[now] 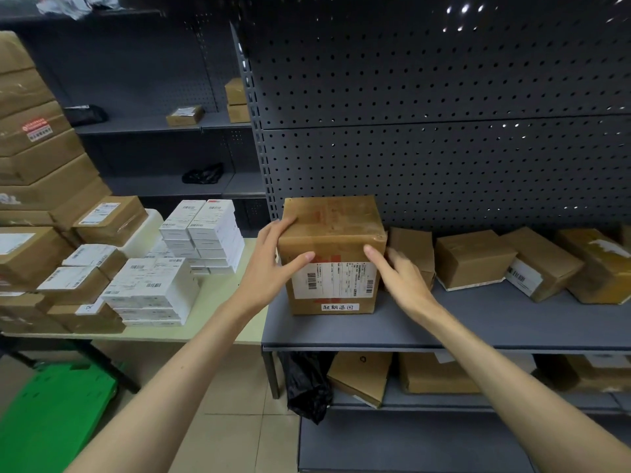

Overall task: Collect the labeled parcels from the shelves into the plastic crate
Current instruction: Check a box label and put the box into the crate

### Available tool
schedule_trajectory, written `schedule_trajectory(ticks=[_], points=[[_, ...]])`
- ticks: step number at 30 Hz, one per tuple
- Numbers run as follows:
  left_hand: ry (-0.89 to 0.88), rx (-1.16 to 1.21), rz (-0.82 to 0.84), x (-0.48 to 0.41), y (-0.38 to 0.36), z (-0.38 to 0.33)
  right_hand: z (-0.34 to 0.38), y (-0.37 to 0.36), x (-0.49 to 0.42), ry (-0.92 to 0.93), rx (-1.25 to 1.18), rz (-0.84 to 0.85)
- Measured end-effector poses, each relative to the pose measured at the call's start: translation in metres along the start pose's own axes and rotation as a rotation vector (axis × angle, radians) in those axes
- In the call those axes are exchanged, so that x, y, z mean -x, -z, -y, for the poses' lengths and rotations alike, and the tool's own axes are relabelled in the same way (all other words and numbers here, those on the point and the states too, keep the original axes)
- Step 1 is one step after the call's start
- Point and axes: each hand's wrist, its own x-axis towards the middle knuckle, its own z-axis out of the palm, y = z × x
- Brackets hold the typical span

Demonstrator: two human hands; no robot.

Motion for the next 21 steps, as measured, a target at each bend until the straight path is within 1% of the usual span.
schedule_trajectory(ticks=[3, 8, 13, 17, 21], points=[[0.021, 0.038, 0.007, -0.005, 0.003, 0.001, -0.019, -0.004, 0.008, -0.084, 0.025, 0.065], [0.033, 0.022, 0.011, -0.011, 0.007, 0.001, -0.043, -0.02, 0.016, -0.19, 0.017, 0.147], [0.06, 0.031, -0.005, -0.017, 0.008, -0.003, -0.04, -0.027, 0.017, -0.135, -0.075, 0.11], [0.081, 0.022, -0.091, -0.031, 0.014, -0.005, -0.045, -0.026, 0.02, -0.091, -0.08, 0.067], [0.11, -0.015, -0.143, -0.042, 0.022, -0.014, -0.034, -0.019, 0.027, 0.001, -0.086, 0.019]])
